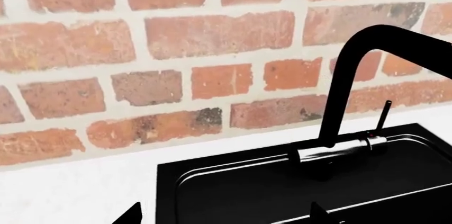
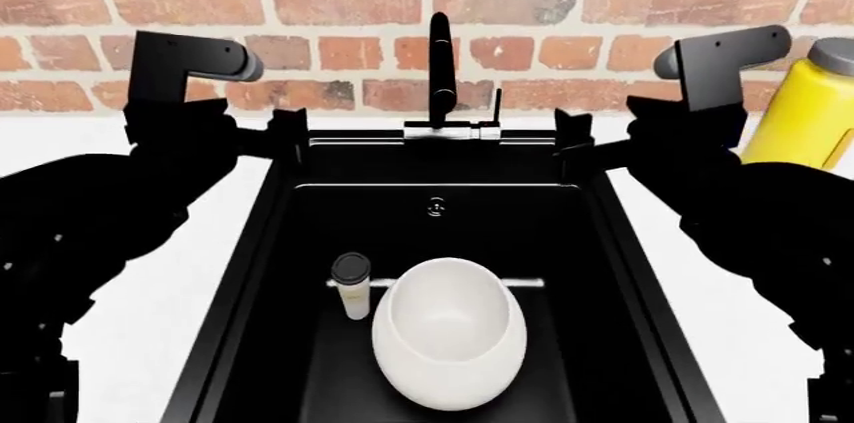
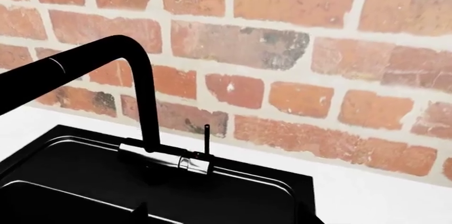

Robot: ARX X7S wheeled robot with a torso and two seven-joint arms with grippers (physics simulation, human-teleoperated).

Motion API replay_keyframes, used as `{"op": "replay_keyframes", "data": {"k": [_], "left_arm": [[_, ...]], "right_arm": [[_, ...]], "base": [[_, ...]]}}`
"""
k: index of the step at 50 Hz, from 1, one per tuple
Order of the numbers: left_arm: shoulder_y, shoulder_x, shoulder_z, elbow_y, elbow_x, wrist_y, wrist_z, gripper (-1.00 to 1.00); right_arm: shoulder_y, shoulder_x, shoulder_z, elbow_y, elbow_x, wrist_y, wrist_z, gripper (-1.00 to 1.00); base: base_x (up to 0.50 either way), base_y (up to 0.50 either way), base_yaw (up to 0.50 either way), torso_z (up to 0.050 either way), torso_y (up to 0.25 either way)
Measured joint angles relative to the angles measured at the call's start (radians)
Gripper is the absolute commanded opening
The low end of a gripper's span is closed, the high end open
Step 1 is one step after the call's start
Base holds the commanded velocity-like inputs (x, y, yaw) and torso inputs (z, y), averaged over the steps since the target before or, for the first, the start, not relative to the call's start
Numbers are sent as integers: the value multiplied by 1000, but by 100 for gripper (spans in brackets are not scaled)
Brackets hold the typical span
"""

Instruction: Pick the cup and bowl from the sink and place them on the counter for drying.

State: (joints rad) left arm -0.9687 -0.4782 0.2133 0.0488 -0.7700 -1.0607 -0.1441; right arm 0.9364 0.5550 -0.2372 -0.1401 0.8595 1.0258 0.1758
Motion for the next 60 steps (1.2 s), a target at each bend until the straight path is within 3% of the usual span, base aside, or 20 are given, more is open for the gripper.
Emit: {"op": "replay_keyframes", "data": {"k": [31, 46, 60], "left_arm": [[58, -5, -4, 33, -28, -1, -8, 100], [87, -12, -14, 54, -41, 5, -14, 100], [111, -16, -24, 70, -53, 8, -24, 100]], "right_arm": [[22, -56, -101, 23, 157, 287, 28, 100], [32, -101, -215, 132, 121, 285, -25, 100], [78, -163, -346, 328, 13, 184, -125, 100]], "base": [[0, 0, 0, 0, 0], [0, 0, 0, 0, 0], [0, 0, 0, 0, 0]]}}
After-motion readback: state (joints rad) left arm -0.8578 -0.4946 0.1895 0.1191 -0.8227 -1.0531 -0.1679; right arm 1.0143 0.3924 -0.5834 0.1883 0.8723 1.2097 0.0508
